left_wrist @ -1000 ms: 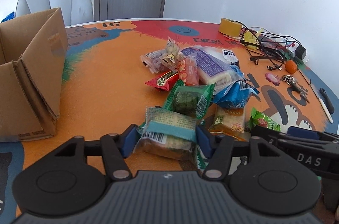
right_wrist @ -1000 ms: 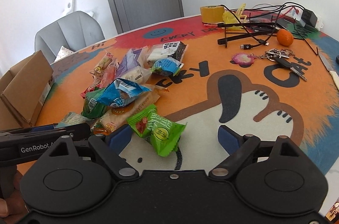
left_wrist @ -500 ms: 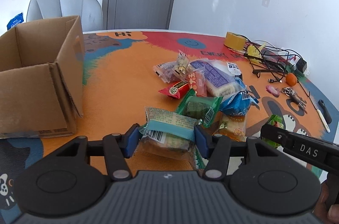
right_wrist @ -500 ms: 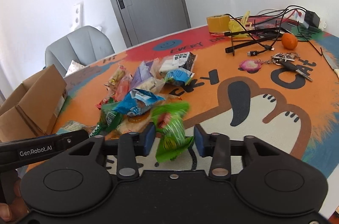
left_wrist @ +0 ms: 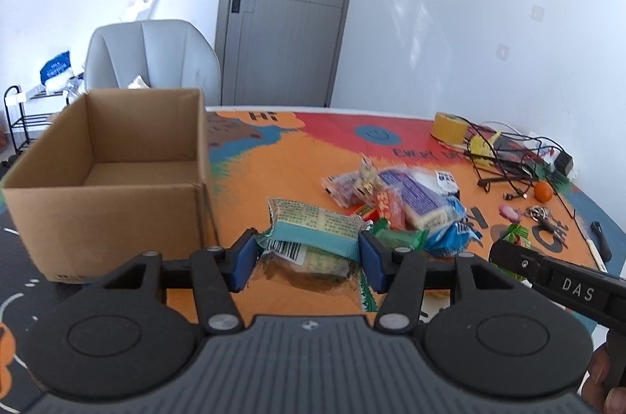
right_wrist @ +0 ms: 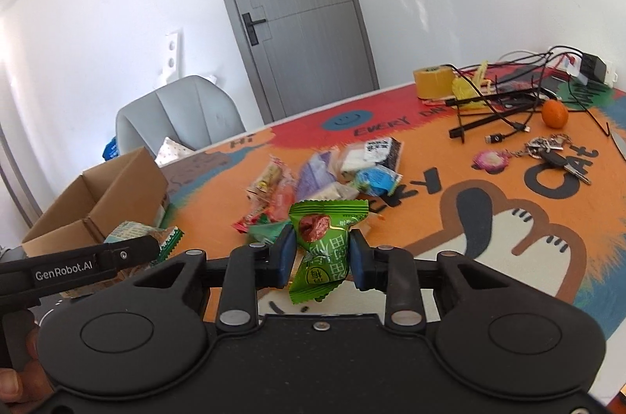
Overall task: Organize snacks
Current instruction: 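Carry the teal-banded pack with left tool while right tool carries green bag to box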
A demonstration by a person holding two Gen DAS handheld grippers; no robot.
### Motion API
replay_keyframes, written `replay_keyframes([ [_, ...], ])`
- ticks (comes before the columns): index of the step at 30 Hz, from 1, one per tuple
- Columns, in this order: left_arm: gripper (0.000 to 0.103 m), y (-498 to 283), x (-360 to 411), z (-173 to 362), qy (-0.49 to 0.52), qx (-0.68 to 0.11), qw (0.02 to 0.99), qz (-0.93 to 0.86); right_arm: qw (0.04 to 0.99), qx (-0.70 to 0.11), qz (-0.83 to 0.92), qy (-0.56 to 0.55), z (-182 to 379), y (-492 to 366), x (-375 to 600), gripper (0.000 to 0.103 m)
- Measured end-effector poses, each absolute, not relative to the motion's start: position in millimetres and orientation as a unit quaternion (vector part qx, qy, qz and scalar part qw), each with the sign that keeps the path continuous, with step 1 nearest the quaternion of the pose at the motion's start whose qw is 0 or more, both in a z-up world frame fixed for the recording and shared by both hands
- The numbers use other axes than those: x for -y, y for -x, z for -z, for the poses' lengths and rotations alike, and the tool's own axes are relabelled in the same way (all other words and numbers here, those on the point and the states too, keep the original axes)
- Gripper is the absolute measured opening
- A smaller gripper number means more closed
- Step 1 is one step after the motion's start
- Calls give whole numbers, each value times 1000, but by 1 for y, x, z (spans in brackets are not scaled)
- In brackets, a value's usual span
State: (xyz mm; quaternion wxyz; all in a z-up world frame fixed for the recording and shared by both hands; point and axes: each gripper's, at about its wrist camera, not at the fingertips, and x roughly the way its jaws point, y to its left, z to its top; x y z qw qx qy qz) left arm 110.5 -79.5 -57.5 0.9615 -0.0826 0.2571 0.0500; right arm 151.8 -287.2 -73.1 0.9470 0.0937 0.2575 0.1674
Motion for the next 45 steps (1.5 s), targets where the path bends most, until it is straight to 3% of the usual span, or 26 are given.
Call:
replay_keyframes([
  [23, 55, -75, 1, 7, 72, -181, 974, -119, 946, -199, -247, -69, 32, -143, 188, 30],
  [45, 55, -104, -57, 12, 105, -180, 964, -165, 932, -187, -307, -51, 17, -163, 113, 30],
])
